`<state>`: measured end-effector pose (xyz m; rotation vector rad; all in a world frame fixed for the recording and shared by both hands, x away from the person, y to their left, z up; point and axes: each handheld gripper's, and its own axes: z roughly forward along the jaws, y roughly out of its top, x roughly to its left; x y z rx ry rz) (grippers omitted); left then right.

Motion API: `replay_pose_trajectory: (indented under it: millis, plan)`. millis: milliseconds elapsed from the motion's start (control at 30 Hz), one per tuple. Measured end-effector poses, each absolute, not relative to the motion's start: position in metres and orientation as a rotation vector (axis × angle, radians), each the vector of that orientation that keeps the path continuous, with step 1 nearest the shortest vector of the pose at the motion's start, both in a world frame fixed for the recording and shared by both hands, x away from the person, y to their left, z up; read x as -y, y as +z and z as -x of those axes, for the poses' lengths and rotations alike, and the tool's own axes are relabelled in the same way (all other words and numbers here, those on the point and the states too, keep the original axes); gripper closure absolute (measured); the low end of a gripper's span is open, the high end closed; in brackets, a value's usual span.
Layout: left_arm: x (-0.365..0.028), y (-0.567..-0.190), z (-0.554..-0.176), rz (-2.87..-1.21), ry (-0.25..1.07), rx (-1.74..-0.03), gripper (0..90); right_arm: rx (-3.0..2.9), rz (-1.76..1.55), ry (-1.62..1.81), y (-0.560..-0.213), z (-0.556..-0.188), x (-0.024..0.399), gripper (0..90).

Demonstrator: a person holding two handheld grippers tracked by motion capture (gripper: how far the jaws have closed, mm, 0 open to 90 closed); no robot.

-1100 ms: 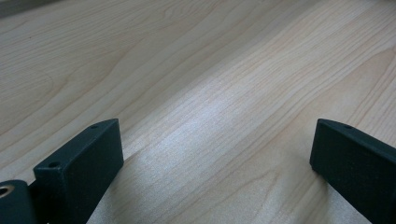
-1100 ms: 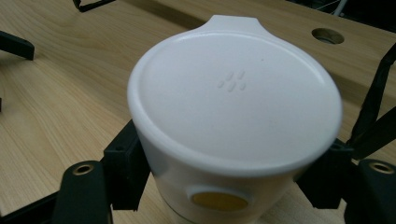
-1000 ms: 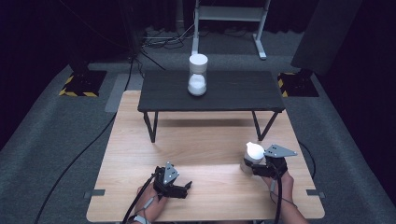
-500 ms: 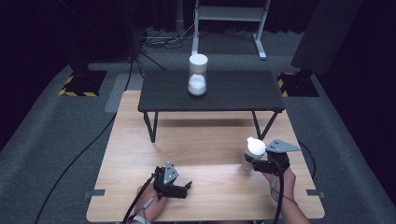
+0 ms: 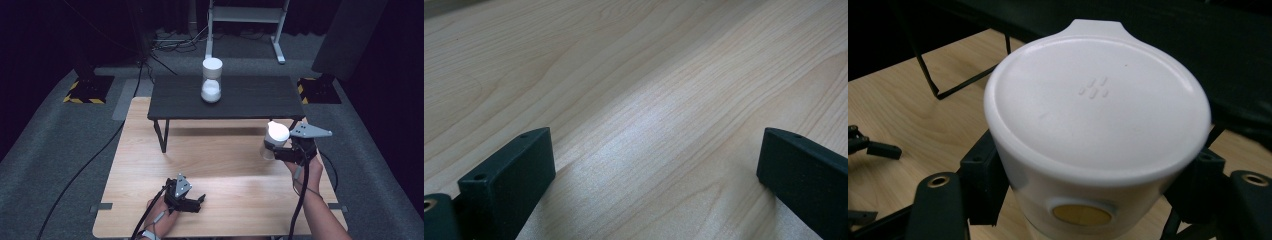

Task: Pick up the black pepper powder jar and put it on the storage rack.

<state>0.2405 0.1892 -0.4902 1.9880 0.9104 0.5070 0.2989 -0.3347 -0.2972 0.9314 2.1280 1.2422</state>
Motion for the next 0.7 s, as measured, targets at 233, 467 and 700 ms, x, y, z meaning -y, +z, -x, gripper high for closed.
replay_pose_trajectory:
  millis: [233, 467, 700]
  plan:
    - [-0.189, -0.490, -0.240, -1.988, 0.507, -0.911, 2.2, -2.099, -0.927, 1.251, -0.262, -0.312, 0.326, 30.3]
    - [-0.189, -0.490, -0.240, -1.988, 0.507, -0.911, 2.2, -2.064, -0.923, 1.276, -0.232, -0.328, 0.318, 30.3]
    - [-0.189, -0.490, -0.240, -1.987, 0.507, -0.911, 2.2, -2.039, -0.917, 1.282, -0.207, -0.352, 0.308, 30.3]
